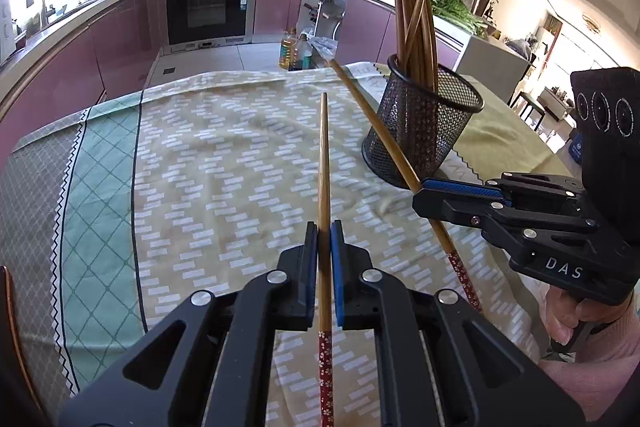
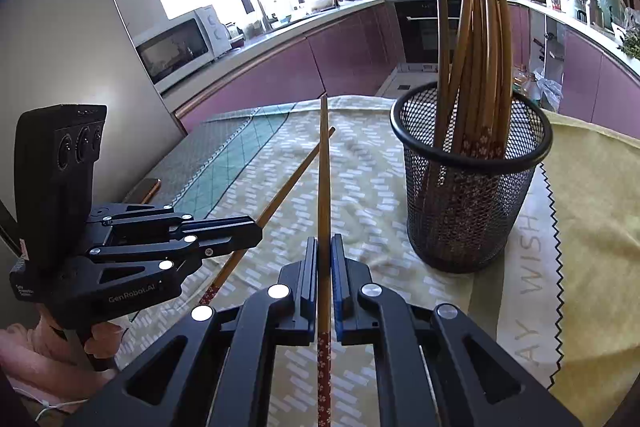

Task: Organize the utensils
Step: 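Close the left gripper on the other loose chopstick while the right gripper lifts its chopstick, then lift both held chopsticks upright and carry them toward the black mesh cup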

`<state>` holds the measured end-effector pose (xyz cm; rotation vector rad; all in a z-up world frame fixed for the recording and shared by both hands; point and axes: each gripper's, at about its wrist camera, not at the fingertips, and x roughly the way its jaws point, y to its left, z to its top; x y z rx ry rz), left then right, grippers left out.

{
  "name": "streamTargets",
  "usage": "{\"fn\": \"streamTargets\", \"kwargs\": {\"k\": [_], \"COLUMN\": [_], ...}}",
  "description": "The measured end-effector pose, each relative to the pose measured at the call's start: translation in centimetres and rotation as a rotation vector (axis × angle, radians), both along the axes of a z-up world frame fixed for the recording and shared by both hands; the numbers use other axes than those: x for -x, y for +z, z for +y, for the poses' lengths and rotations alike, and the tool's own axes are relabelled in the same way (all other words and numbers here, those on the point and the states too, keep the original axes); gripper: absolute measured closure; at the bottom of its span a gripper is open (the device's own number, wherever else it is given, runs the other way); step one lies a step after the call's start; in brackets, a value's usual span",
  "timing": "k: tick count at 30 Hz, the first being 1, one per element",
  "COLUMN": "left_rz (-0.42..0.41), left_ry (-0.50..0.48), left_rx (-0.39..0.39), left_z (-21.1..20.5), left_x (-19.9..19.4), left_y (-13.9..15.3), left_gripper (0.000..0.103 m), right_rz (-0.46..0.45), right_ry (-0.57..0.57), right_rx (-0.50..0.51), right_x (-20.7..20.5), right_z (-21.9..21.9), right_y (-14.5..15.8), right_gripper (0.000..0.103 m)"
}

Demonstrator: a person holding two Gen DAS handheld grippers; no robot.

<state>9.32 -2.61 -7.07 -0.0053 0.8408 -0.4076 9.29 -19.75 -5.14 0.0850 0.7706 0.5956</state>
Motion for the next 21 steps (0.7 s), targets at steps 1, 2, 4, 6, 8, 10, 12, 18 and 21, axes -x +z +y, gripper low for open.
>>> {"fn": "streamTargets", "kwargs": {"k": [1, 2, 4, 6, 8, 10, 12, 18, 21], "left_rz": [-0.003, -0.005, -0.010, -0.018, -0.024, -0.036, -0.052, -0.085, -0.097], "left_ry": [0.000, 0.001, -0.002, 0.000, -0.004, -0.010, -0.011, -0.026, -0.040], "left_rx": [0.006, 0.014, 0.028, 0.034, 0.052, 0.072, 0.086, 0.130, 0.153], "left_z": [0.0, 0.1, 0.3, 0.5, 0.7, 1.0, 1.3, 1.8, 1.7], "left_x": [0.1, 0.2, 0.3, 0.4, 0.6, 0.9, 1.2, 2.0, 2.4], "left_y": [0.2, 0.3, 0.6, 0.9, 1.3, 1.8, 2.3, 3.8, 4.3], "left_gripper": [0.096, 0.096, 0.096, 0.096, 0.096, 0.096, 0.096, 0.096, 0.096], "right_rz": [-0.003, -0.004, -0.008, -0.014, -0.019, -0.030, -0.039, -0.050, -0.055], "right_ry": [-0.003, -0.005, -0.010, -0.013, -0.015, -0.011, -0.011, -0.003, 0.004], "right_rx": [-0.002, -0.006, -0.014, -0.020, -0.026, -0.028, -0.033, -0.039, -0.039], "right_x": [0.1, 0.1, 0.2, 0.4, 0.6, 0.9, 1.1, 1.5, 1.5], "right_z": [-0.1, -0.2, -0.4, -0.6, -0.9, -1.1, -1.3, -1.4, -1.4], "right_y": [0.1, 0.1, 0.3, 0.5, 0.7, 0.9, 1.1, 1.3, 1.5], "right_gripper": [0.097, 0.097, 0.097, 0.097, 0.097, 0.097, 0.097, 0.097, 0.097]}}
